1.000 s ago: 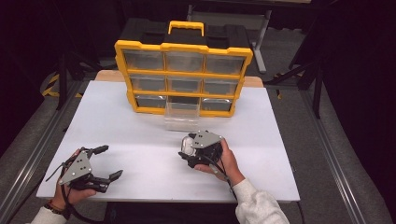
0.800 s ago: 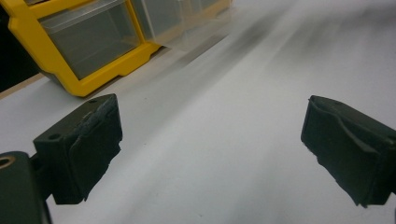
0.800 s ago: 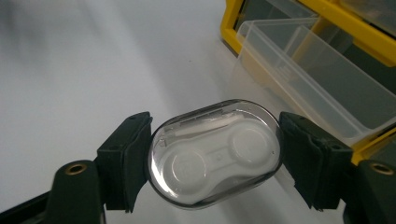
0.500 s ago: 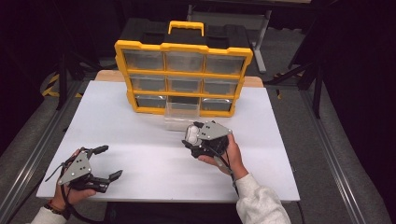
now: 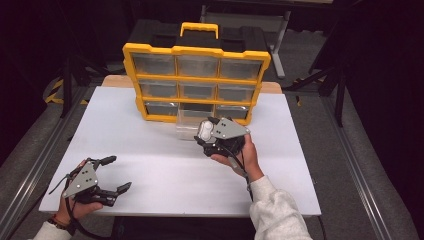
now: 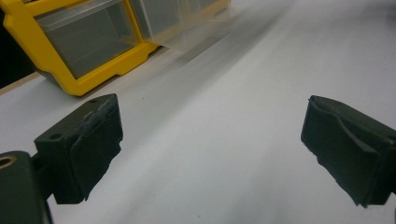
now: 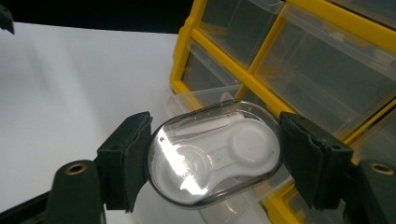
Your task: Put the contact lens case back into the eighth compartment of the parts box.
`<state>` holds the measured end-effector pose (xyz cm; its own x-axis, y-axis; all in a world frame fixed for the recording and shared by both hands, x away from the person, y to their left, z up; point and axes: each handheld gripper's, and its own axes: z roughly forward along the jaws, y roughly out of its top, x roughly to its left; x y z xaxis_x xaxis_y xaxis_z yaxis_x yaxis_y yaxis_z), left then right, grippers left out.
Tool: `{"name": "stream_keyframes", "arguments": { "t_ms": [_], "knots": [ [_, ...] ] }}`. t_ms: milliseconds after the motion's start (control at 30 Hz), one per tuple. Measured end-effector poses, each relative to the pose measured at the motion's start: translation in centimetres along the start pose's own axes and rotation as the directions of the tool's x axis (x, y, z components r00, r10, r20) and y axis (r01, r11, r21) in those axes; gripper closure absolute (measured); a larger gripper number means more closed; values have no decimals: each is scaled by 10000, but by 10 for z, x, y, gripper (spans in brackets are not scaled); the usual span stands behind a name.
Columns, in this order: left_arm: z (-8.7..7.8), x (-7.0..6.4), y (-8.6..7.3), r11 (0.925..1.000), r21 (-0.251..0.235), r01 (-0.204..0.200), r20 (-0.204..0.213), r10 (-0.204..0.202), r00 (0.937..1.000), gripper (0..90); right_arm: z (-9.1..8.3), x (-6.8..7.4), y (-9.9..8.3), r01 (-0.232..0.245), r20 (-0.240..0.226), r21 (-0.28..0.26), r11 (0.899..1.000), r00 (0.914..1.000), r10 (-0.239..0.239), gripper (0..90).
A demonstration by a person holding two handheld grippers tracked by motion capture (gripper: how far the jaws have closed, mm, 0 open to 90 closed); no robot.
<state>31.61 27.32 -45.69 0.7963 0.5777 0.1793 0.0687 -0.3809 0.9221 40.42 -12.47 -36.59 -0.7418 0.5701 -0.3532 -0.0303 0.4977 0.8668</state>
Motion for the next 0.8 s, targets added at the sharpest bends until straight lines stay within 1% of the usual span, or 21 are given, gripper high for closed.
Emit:
{"name": "stream_keyframes", "arguments": {
  "t_ms": [167,333,433,600,633,667,800],
  "knots": [
    [0,0,0,10000,-39,62,-15,-62,10000,67,3,-5,3,104,214,-51,9999,9997,-103,289],
    [1,0,0,10000,-25,54,-11,-54,10000,68,9,-13,7,37,417,-60,10000,9991,-34,289],
    [1,0,0,10000,1,62,23,-62,10000,68,16,-17,9,101,523,125,9999,9986,-107,289],
    [2,0,-1,9999,76,74,52,-74,10000,71,25,-21,9,176,638,343,9993,9978,-197,289],
    [2,0,-1,9999,61,100,74,-101,9999,71,28,-23,8,119,683,369,9992,9976,-144,289],
    [2,0,-1,10000,62,32,42,-32,10000,71,28,-23,8,119,683,369,9992,9976,-144,289],
    [2,0,-1,10000,87,20,48,-21,10000,73,36,-27,7,-38,768,418,9991,9970,6,289]
  ]
}}
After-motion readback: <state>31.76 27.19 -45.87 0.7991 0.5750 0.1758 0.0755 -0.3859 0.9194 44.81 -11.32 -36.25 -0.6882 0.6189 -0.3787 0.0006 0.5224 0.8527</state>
